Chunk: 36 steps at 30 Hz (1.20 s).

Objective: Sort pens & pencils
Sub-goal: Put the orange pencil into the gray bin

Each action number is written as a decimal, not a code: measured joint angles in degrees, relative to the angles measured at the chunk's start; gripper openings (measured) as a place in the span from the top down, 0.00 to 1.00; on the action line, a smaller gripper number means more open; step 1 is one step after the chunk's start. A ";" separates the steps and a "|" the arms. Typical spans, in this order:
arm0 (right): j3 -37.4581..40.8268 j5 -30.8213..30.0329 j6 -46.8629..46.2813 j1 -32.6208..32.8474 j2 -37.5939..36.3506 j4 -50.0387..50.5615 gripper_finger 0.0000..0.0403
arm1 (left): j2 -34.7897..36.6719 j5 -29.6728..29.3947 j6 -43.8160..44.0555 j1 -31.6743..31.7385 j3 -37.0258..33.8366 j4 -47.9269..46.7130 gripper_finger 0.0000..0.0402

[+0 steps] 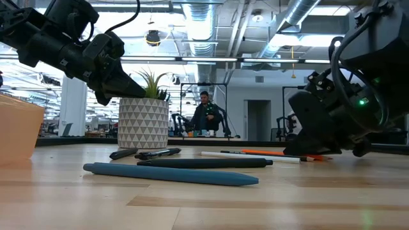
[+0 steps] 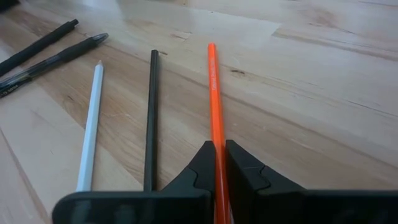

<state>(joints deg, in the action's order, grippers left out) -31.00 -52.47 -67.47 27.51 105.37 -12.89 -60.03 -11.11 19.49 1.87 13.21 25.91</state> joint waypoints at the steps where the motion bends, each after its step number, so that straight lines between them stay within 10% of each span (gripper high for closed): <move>1: 0.02 0.13 0.08 -0.06 -0.38 0.16 0.90 | 0.01 -0.01 0.00 -0.01 0.00 -0.04 0.94; 26: 0.02 2.02 26.13 -11.86 -24.41 0.18 0.90 | 0.02 -0.26 -0.02 0.00 0.00 -1.19 0.94; 36: 0.02 13.03 27.45 -10.58 -28.51 -0.25 0.90 | 0.01 -0.26 -0.02 -0.01 0.00 -1.20 0.94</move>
<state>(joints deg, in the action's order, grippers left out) -30.98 -39.44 -40.02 16.92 76.86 -13.14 -60.01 -11.38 19.47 1.85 13.21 24.71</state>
